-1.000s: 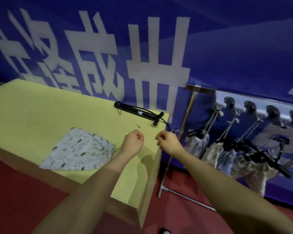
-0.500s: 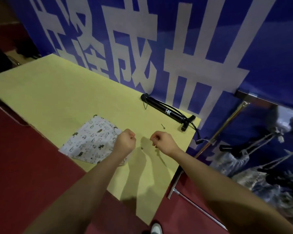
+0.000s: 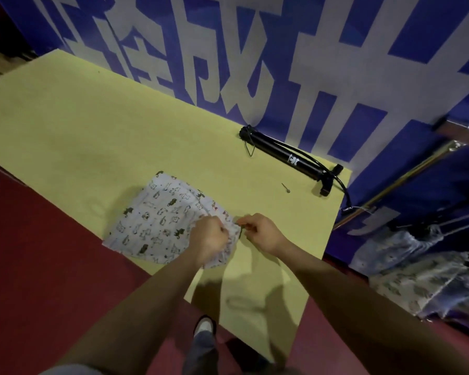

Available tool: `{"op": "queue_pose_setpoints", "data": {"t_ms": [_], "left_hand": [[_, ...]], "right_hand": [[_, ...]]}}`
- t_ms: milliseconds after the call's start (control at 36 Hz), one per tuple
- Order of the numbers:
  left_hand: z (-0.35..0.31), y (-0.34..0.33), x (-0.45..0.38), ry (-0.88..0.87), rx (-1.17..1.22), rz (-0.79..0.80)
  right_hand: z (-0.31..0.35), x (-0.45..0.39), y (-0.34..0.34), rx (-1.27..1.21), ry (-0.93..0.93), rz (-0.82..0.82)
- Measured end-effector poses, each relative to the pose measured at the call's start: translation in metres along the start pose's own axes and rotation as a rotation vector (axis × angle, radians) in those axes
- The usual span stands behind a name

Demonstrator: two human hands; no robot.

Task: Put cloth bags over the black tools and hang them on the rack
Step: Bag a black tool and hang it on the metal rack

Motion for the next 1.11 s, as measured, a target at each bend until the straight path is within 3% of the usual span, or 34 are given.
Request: {"op": "queue_pose_setpoints", "data": {"t_ms": [83, 222, 333, 528, 667, 750, 861, 944, 1111], "left_hand": [[-0.004, -0.004, -0.007, -0.077, -0.056, 0.062], [0.000, -0.012, -0.020, -0.151, -0.093, 0.160], [-0.002, -0.012, -0.025, -0.213, -0.055, 0.250], [-0.016, 0.015, -0.032, -0.352, -0.055, 0.267], [-0.031, 0.038, -0.027, -0.482, -0.101, 0.289], [-0.043, 0.039, -0.020, -0.589, -0.272, 0.314], [-0.053, 0.040, -0.025, -0.622, -0.460, 0.289], [-0.062, 0.049, -0.032, -0.621, -0.450, 0.219], [-0.082, 0.076, -0.052, -0.600, -0.511, -0.043]], "right_hand": [[0.005, -0.004, -0.011, 0.039, 0.032, -0.036], [-0.003, -0.015, -0.018, 0.123, -0.072, -0.112], [0.001, -0.025, -0.004, 0.025, -0.102, -0.192], [0.018, -0.028, 0.015, -0.196, -0.106, -0.223], [0.030, -0.032, 0.029, -0.070, -0.069, -0.228], [0.042, -0.036, 0.035, 0.097, 0.011, -0.169], [0.040, -0.041, 0.055, 0.225, -0.001, -0.211], [0.031, -0.041, 0.077, 0.271, -0.101, -0.303], [0.021, -0.051, 0.088, 0.191, -0.150, -0.312]]}}
Point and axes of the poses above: each hand's wrist, its own x-axis away from the middle knuckle, its own y-axis out of the back of the hand, z = x × y, the point moved 10 cm from there along -x, towards the middle knuckle, and after that the axes turned 2 degrees about y, right-handed, at the moved point
